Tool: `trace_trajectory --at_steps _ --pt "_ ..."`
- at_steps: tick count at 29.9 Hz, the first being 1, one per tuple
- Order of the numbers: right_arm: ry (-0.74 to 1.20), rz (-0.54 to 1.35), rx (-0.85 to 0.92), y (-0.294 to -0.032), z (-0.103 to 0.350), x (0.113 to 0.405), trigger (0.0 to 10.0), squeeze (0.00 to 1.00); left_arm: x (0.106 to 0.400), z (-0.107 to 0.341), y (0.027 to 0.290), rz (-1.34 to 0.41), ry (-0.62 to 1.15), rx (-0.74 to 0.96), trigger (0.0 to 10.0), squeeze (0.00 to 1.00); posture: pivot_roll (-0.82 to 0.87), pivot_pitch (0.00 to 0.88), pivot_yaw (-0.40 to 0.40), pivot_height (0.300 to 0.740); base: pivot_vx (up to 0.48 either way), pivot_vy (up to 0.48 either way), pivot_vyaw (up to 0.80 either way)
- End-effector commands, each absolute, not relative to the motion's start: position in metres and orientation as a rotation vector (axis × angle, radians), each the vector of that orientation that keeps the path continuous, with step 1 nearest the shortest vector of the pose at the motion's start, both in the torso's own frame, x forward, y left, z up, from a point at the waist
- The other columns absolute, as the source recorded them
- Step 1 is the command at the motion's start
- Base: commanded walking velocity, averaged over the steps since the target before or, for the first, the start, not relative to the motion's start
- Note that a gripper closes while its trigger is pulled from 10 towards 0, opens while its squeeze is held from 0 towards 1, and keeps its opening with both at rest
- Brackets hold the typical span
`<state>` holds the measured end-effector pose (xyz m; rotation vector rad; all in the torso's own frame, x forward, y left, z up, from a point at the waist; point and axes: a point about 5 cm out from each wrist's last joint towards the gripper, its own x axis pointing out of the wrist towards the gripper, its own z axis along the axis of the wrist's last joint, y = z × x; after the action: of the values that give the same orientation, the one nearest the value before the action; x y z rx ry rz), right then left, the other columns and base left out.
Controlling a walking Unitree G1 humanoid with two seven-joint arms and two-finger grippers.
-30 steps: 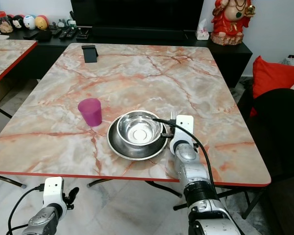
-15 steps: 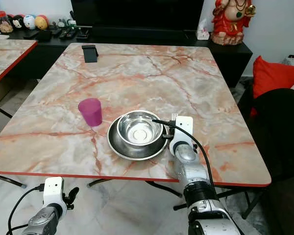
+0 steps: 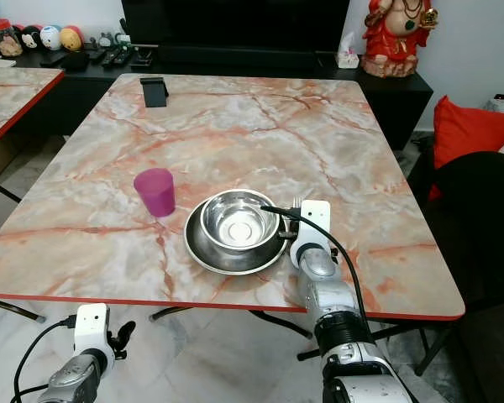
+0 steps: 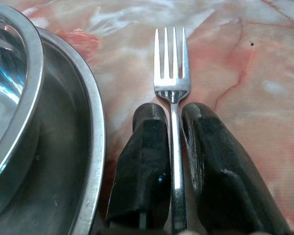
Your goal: Setting the table
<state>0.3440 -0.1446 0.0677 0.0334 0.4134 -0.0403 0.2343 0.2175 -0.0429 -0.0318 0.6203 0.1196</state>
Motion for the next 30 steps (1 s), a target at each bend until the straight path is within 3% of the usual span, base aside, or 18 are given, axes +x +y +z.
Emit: trace_trajectory --at_steps 1,15,23,30 --pt "0.391 -0.04 0.03 -0.143 0.073 0.348 10.0 0.0 0.235 -0.043 0.217 0.11 0.634 -0.021 10.0 0.0 -0.01 0.0 -0.019 0.74 0.0 0.0 0.0" --pt "0.308 -0.086 0.039 -0.148 0.084 0.352 10.0 0.0 0.235 -0.043 0.216 0.107 0.634 -0.021 10.0 0.0 -0.01 0.0 -0.018 0.74 0.0 0.0 0.0" --pt "0.0 -0.128 0.031 -0.155 0.122 0.356 10.0 0.0 0.236 -0.043 0.216 0.11 0.631 -0.025 10.0 0.0 -0.01 0.0 -0.018 0.74 0.0 0.0 0.0" --pt "-0.116 -0.146 0.074 -0.159 0.132 0.35 10.0 0.0 0.226 -0.049 0.22 0.114 0.659 -0.027 10.0 0.0 -0.02 0.0 -0.014 0.74 0.0 0.0 0.0"
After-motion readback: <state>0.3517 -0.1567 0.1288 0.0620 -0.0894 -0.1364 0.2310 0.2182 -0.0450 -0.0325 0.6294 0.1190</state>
